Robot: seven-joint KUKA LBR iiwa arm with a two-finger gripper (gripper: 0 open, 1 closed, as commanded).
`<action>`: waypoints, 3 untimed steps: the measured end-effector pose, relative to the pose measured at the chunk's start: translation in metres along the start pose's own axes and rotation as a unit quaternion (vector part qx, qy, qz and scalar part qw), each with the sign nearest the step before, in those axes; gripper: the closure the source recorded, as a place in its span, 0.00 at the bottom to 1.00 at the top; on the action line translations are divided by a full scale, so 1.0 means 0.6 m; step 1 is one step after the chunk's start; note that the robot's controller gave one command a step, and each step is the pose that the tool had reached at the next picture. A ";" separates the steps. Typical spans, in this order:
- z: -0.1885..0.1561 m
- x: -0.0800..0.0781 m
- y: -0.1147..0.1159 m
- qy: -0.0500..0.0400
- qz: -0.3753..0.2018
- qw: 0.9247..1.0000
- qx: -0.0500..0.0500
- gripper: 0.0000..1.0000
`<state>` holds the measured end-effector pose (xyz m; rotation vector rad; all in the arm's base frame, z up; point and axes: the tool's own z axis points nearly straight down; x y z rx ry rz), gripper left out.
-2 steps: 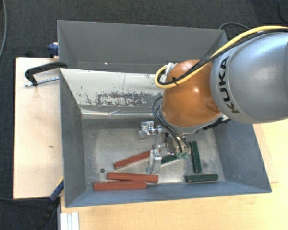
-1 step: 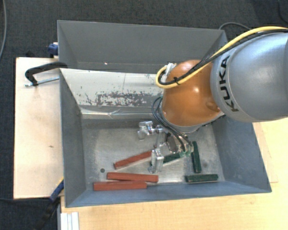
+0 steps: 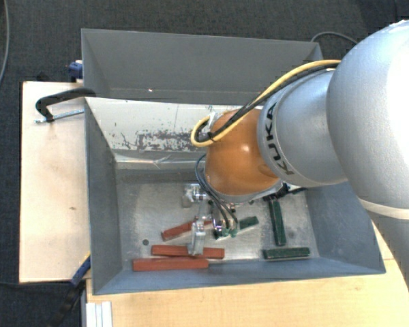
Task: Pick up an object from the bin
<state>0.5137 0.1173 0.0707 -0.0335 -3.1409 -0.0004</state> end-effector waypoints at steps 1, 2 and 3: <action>0.000 -0.001 0.016 -0.001 -0.030 1.000 -0.001 1.00; 0.000 -0.001 0.014 -0.001 -0.034 0.999 -0.001 1.00; -0.012 0.002 0.013 0.002 -0.036 0.999 0.000 1.00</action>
Offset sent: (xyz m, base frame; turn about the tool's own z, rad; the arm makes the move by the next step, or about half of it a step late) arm 0.0000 0.0000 0.0000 0.0000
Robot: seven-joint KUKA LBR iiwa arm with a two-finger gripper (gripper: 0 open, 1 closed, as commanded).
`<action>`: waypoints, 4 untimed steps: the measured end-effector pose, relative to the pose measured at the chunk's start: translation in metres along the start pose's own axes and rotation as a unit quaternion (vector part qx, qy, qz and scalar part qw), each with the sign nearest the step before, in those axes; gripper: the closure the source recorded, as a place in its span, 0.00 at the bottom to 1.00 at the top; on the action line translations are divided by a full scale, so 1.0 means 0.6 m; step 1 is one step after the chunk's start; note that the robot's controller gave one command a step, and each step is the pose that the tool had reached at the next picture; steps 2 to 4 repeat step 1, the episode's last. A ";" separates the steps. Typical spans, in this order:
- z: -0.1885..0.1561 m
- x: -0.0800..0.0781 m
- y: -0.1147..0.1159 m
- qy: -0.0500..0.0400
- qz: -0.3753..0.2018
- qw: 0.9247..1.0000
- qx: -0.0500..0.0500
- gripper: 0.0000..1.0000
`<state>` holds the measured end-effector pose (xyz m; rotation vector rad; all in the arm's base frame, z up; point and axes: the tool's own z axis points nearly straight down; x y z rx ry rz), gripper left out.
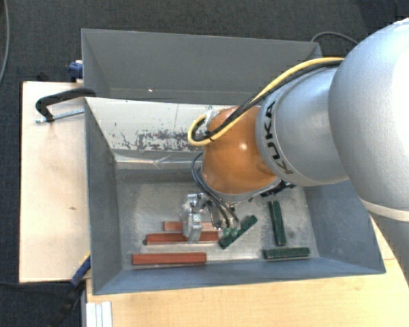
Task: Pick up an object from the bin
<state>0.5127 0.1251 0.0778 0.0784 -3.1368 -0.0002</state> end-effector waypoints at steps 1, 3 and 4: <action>-0.034 0.000 0.000 -0.001 0.001 1.000 0.000 1.00; -0.034 0.000 0.000 -0.001 0.001 1.000 0.000 1.00; -0.034 0.000 0.000 -0.001 0.001 1.000 0.000 1.00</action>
Offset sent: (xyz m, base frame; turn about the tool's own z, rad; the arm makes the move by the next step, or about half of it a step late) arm 0.0000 -0.0002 0.0308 0.0000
